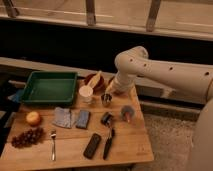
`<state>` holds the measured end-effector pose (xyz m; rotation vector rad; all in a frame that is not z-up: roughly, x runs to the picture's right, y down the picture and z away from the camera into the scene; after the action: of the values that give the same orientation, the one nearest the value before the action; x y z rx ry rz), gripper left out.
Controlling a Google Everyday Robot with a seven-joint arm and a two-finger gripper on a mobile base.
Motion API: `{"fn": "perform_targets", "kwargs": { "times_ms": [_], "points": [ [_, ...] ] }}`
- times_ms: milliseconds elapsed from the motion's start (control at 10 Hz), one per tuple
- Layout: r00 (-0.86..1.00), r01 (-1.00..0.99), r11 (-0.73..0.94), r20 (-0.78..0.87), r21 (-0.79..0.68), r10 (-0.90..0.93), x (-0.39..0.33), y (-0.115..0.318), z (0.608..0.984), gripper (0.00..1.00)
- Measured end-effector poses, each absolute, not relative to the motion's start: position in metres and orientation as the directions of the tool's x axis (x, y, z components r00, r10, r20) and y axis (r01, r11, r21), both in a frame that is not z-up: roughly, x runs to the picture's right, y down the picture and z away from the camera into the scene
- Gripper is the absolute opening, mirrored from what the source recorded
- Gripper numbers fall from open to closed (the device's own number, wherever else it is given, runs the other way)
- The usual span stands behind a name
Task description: Stack cups on top of each other
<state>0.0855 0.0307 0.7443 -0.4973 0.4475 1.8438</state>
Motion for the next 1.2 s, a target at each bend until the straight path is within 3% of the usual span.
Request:
{"fn": "perform_targets", "kwargs": {
  "times_ms": [700, 1200],
  "points": [
    [-0.222, -0.959, -0.277, -0.446, -0.060, 0.867, 0.042, -0.013, 0.786, 0.80],
    [-0.222, -0.960, -0.273, -0.442, -0.056, 0.869, 0.042, -0.016, 0.789, 0.80]
  ]
}}
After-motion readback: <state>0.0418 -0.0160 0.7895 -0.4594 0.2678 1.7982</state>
